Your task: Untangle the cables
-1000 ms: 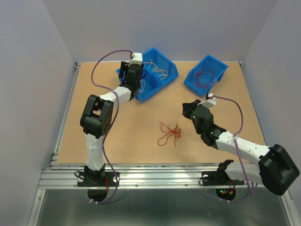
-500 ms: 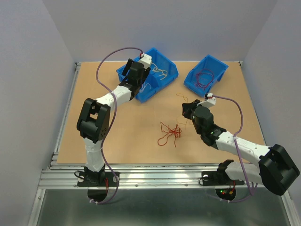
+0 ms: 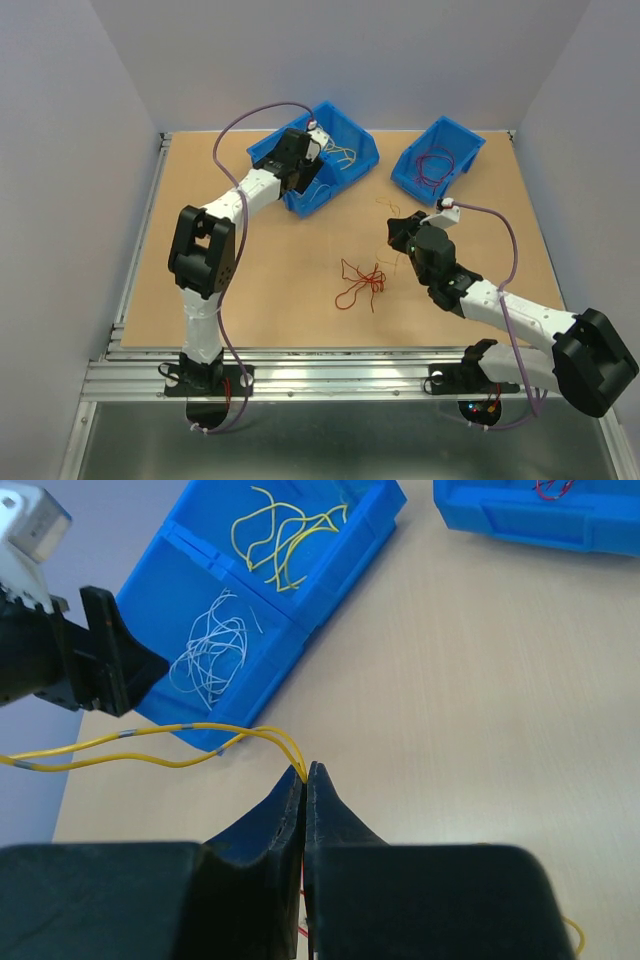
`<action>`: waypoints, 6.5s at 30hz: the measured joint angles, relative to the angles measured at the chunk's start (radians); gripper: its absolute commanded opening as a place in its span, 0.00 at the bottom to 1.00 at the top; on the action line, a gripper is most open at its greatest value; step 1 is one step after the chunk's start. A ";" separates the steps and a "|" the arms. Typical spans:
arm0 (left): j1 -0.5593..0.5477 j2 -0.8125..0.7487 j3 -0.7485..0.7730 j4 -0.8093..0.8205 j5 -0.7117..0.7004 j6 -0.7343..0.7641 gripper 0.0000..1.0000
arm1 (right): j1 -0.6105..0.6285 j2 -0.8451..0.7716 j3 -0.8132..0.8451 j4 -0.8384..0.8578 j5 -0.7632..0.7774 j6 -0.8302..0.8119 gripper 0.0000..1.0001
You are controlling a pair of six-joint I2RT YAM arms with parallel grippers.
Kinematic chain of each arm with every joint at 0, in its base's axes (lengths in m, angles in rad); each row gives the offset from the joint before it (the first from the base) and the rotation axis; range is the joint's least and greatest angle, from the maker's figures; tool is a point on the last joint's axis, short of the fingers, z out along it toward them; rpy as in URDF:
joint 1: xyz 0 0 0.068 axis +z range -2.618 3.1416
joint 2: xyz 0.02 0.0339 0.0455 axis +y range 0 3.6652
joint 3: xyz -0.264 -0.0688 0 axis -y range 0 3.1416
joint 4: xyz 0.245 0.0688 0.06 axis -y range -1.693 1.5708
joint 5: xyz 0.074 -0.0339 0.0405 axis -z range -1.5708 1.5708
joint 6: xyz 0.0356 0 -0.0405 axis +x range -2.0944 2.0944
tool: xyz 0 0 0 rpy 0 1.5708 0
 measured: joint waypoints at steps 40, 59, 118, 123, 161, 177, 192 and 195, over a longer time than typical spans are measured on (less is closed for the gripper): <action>0.039 -0.088 -0.305 0.390 -0.111 -0.180 0.68 | -0.001 0.188 0.168 -0.045 -0.197 -0.163 0.01; 0.093 -0.200 -0.439 0.471 -0.104 -0.158 0.74 | -0.030 0.634 0.778 0.009 -0.127 -0.373 0.01; -0.227 -0.576 -0.881 0.653 0.563 0.263 0.95 | -0.177 -0.035 0.201 -0.378 -0.328 -0.069 1.00; -0.244 -0.521 -0.881 0.600 0.586 0.320 0.94 | -0.177 -0.116 0.172 -0.378 -0.244 -0.041 1.00; -0.299 -0.817 -0.875 0.493 0.661 0.350 0.00 | -0.177 -0.084 0.085 -0.217 -0.436 -0.095 0.73; -0.292 -0.495 -0.768 0.288 0.692 0.401 0.74 | -0.176 -0.101 0.056 -0.142 -0.507 -0.127 0.88; -0.304 -0.262 -0.646 0.217 0.639 0.418 0.00 | -0.175 -0.250 0.017 -0.139 -0.359 -0.103 0.89; -0.306 -0.240 -0.639 0.198 0.628 0.421 0.00 | -0.176 -0.250 0.017 -0.139 -0.354 -0.103 0.89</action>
